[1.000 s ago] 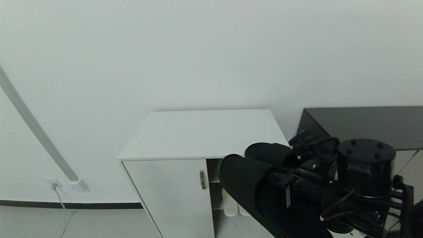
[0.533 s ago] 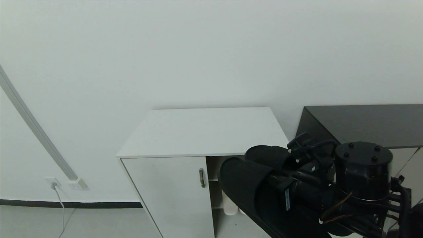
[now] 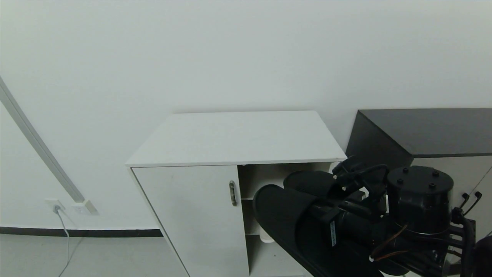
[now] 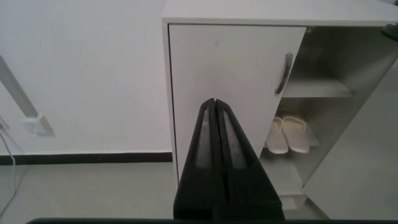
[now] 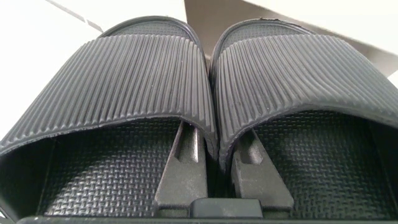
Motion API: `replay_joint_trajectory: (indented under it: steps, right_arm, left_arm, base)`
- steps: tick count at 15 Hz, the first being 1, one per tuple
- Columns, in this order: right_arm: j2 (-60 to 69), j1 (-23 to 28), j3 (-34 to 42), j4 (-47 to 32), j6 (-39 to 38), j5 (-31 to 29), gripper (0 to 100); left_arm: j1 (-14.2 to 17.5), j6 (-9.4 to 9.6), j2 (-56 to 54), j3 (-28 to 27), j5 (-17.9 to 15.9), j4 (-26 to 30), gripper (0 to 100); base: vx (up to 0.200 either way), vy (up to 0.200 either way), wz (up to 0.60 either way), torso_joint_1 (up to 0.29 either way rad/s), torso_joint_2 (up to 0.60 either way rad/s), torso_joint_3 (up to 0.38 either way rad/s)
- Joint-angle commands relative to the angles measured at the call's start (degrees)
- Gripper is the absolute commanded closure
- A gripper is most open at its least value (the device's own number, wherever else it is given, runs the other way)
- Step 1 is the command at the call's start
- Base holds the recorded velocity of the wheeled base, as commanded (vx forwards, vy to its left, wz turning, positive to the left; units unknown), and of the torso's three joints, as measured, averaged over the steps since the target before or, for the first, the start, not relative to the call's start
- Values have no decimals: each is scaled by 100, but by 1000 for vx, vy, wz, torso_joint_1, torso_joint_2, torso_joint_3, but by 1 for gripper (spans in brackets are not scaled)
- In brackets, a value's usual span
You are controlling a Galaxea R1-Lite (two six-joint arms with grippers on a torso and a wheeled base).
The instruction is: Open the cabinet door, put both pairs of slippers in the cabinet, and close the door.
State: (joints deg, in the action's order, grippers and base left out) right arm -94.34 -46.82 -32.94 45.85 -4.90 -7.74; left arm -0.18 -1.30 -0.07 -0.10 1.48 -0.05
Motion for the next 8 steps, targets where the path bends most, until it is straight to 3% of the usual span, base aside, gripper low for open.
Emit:
replay_joint_trajectory:
  steps: [1, 8]
  right_arm:
    - [-14, -20, 7, 3, -2, 1, 100]
    - [-14, -29, 16, 3, -2, 1, 100]
  left_arm:
    - [1, -1, 7, 1, 2, -4, 100]
    - [1, -1, 7, 1, 2, -4, 100]
  base:
    - [0, 0, 0, -227, 554, 315]
    - [0, 0, 0, -204, 529, 317]
